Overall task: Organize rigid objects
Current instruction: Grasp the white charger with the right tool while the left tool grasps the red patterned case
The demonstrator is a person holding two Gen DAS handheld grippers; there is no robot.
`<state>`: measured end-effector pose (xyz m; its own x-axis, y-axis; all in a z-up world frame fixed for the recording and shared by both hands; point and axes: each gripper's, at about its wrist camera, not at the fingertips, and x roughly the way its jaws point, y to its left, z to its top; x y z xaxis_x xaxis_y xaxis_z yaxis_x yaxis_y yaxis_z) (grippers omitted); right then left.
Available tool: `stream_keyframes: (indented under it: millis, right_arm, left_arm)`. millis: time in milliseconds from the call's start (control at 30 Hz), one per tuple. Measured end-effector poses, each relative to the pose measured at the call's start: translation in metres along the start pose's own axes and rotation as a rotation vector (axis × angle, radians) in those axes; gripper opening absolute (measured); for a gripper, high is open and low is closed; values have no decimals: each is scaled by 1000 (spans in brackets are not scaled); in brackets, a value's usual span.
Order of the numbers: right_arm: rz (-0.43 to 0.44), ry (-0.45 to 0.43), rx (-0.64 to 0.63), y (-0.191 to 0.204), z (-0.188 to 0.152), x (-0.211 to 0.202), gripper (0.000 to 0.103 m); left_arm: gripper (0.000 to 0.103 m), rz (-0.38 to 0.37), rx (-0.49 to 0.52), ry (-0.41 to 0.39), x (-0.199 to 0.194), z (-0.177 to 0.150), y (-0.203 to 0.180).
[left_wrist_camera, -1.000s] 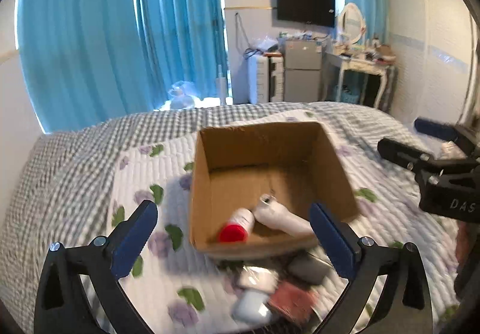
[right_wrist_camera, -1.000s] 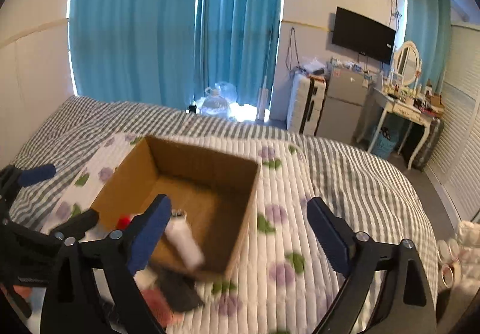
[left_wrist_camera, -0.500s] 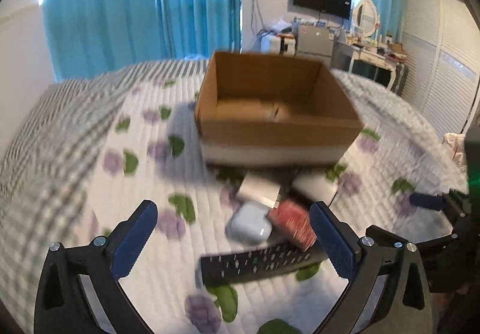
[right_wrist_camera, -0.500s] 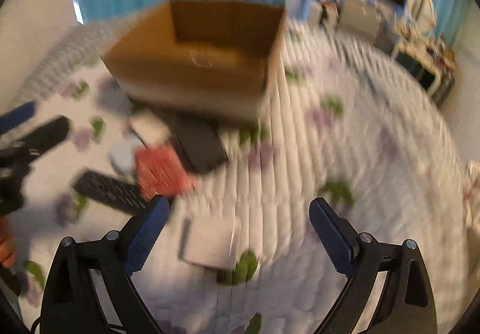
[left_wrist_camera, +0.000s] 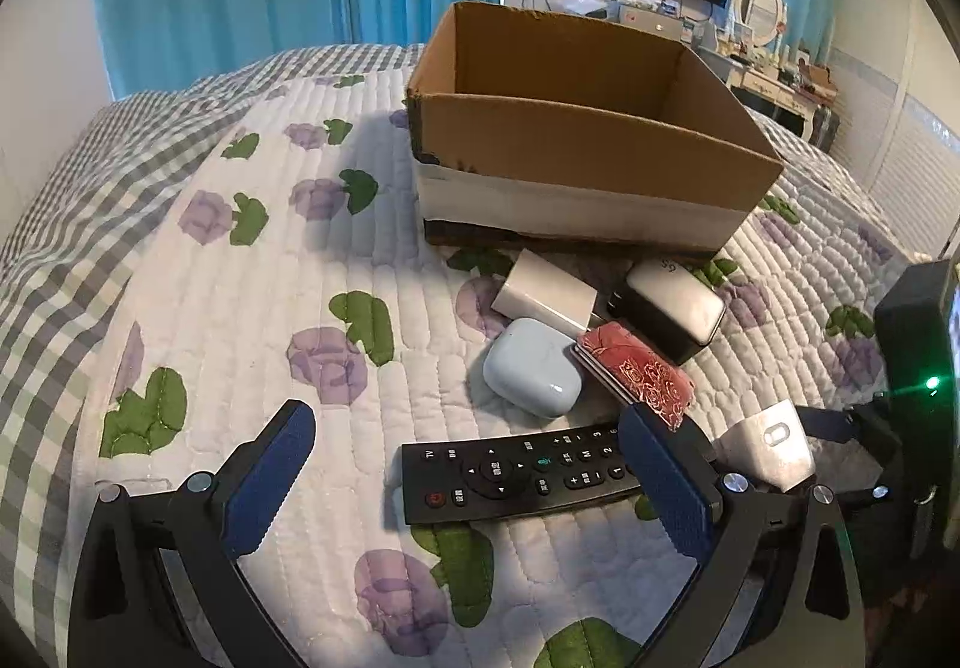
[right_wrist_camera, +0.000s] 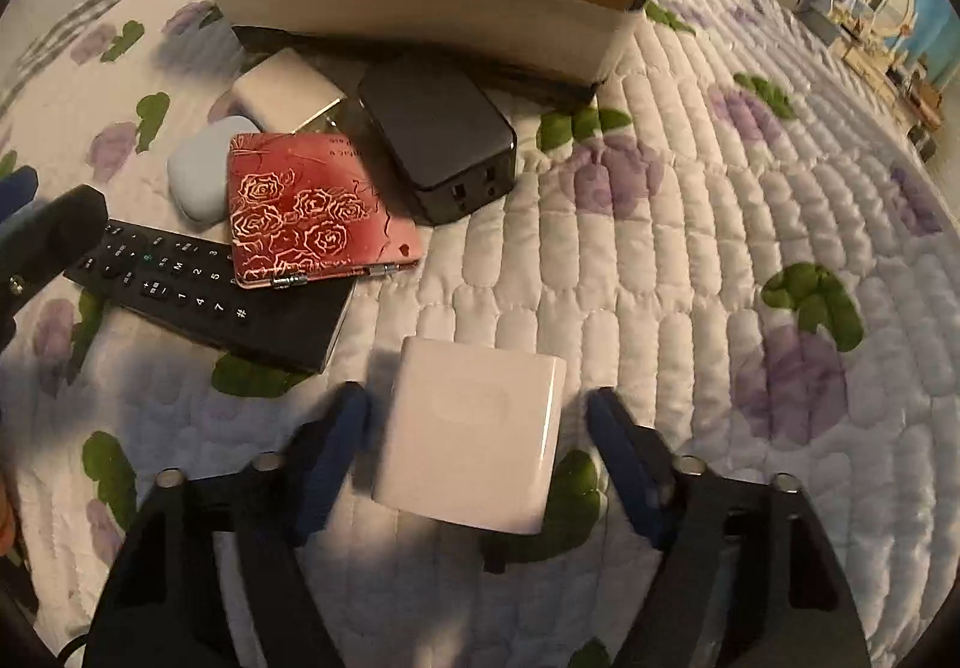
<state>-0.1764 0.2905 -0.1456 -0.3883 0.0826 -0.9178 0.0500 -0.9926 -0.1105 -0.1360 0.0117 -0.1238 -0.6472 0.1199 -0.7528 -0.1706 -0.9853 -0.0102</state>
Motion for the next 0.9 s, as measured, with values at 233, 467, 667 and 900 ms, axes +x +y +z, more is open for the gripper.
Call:
stream_keyframes:
  millis: [233, 467, 667, 900]
  right_arm:
    - [75, -93, 6, -17, 6, -37, 51]
    - [-10, -164, -106, -62, 62, -58, 50]
    - [56, -140, -120, -71, 61, -29, 50]
    - [98, -180, -103, -76, 55, -36, 50]
  left_arm:
    - [103, -5, 51, 28, 2, 4, -16]
    - [95, -20, 47, 95, 20, 18, -56]
    - [79, 3, -6, 208, 54, 17, -69]
    - [65, -98, -77, 215, 49, 32, -72]
